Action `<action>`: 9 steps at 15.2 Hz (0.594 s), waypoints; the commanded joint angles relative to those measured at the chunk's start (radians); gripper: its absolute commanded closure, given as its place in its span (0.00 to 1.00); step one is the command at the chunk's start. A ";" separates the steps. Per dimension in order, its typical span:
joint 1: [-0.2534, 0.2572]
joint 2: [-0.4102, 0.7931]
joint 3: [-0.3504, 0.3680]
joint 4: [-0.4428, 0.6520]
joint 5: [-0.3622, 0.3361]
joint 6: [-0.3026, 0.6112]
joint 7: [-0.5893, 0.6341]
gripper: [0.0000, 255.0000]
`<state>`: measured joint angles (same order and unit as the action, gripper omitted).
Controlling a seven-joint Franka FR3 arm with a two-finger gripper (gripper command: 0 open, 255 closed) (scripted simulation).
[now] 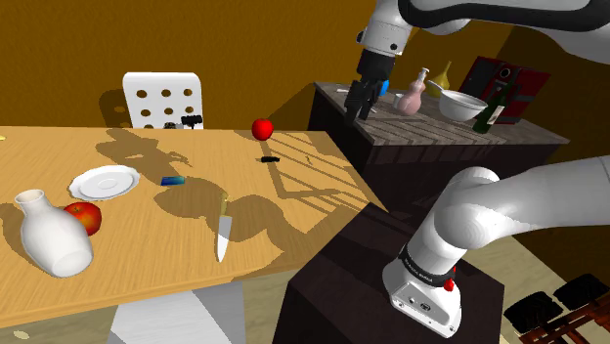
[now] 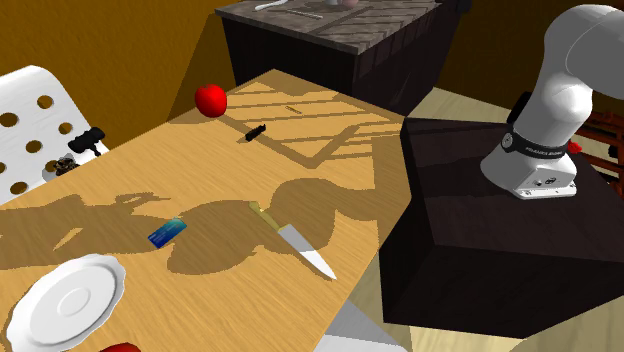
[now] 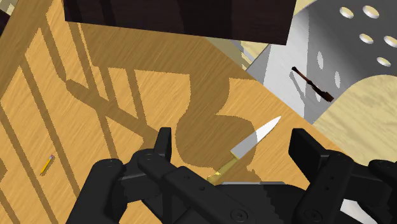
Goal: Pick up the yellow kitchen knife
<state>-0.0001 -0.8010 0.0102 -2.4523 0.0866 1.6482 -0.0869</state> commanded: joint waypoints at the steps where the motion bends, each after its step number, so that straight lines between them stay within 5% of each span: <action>1: 0.000 0.000 0.000 0.000 0.000 0.000 0.000 0.00; 9: 0.017 0.179 0.100 -0.093 0.053 0.293 0.109 0.00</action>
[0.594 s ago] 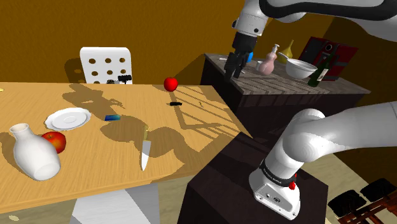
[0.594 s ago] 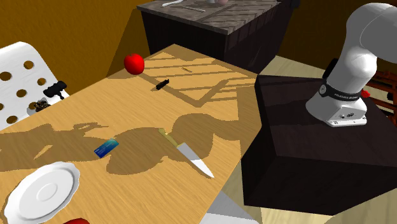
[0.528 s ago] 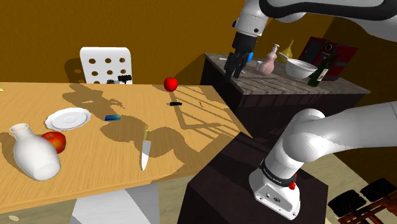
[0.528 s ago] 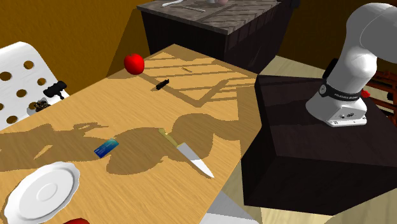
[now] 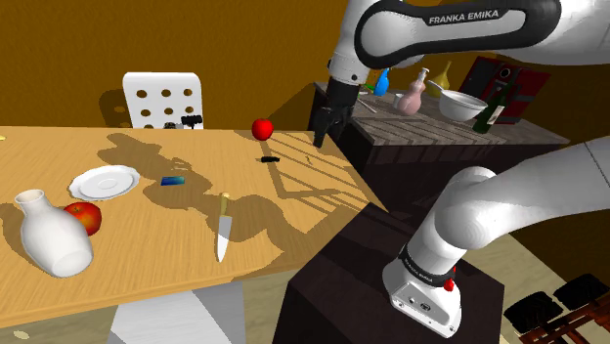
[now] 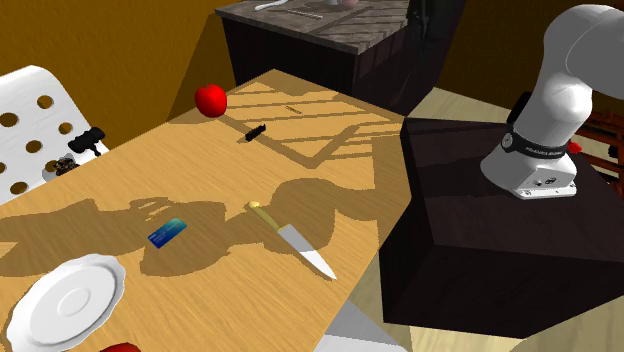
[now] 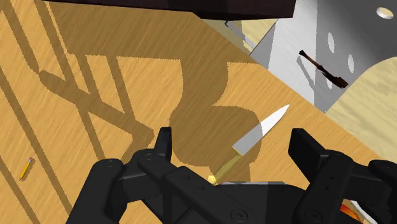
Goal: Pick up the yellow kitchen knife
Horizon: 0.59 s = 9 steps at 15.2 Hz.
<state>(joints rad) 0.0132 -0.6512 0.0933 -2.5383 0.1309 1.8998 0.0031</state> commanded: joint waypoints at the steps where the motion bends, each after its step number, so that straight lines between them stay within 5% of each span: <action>1: 0.006 0.059 0.029 -0.011 0.013 0.079 0.033 0.00; 9: 0.004 0.345 0.123 0.011 0.013 0.362 0.154 0.00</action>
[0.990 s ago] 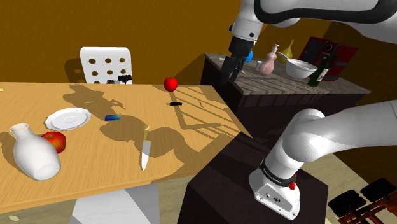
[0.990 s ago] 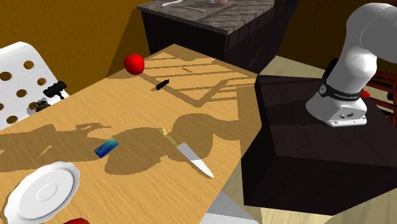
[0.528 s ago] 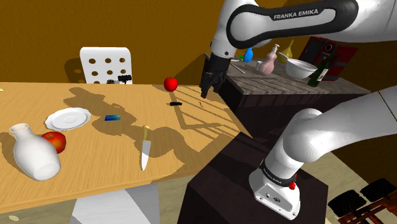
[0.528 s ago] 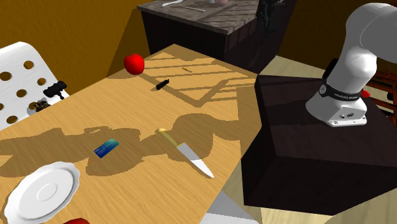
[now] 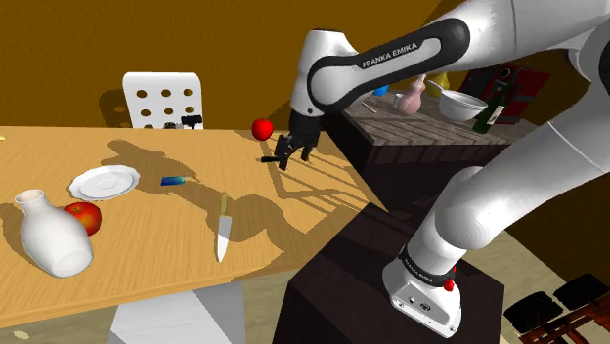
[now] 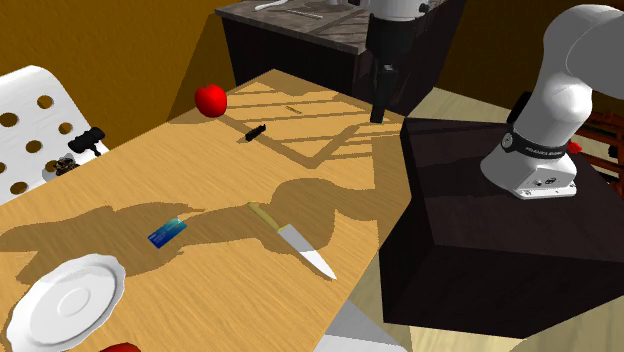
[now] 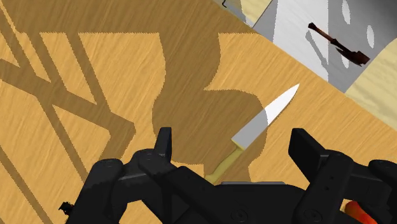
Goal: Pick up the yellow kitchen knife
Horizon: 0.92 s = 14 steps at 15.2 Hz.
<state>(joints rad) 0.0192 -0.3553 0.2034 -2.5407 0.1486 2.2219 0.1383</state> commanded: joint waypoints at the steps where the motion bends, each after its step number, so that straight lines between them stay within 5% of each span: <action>1: -0.003 0.089 0.024 0.023 -0.011 0.072 0.037 0.00; 8: -0.009 0.384 0.072 0.134 -0.117 0.263 0.195 0.00; 14: 0.033 0.638 0.046 0.285 -0.252 0.364 0.350 0.00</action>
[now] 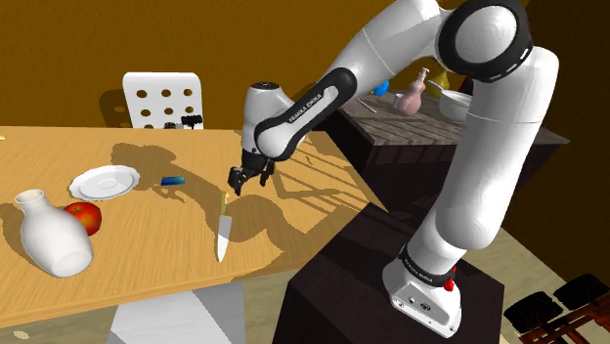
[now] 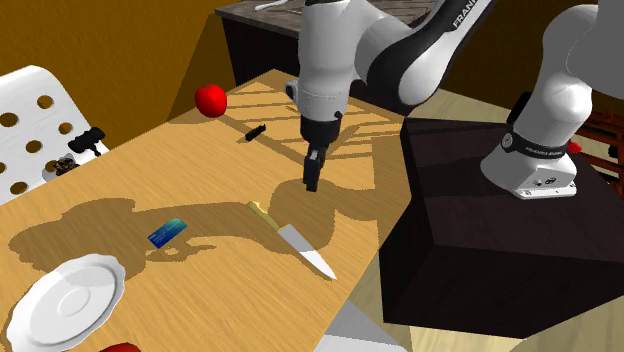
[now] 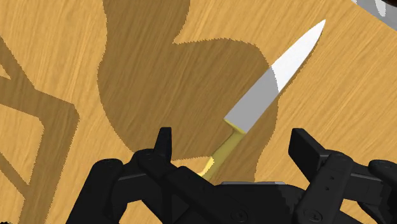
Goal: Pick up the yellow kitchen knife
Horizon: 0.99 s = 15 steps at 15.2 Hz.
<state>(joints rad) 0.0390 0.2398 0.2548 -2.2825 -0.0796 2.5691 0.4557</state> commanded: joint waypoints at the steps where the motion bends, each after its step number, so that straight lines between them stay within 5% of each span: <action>1: 0.025 0.084 -0.015 0.056 -0.042 0.028 0.054 0.00; 11: 0.139 0.469 -0.109 0.411 -0.132 0.064 0.192 0.00; 15: 0.147 0.517 -0.120 0.429 -0.140 0.094 0.197 0.00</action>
<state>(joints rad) 0.1845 0.7428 0.1380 -1.8615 -0.2175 2.6570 0.6526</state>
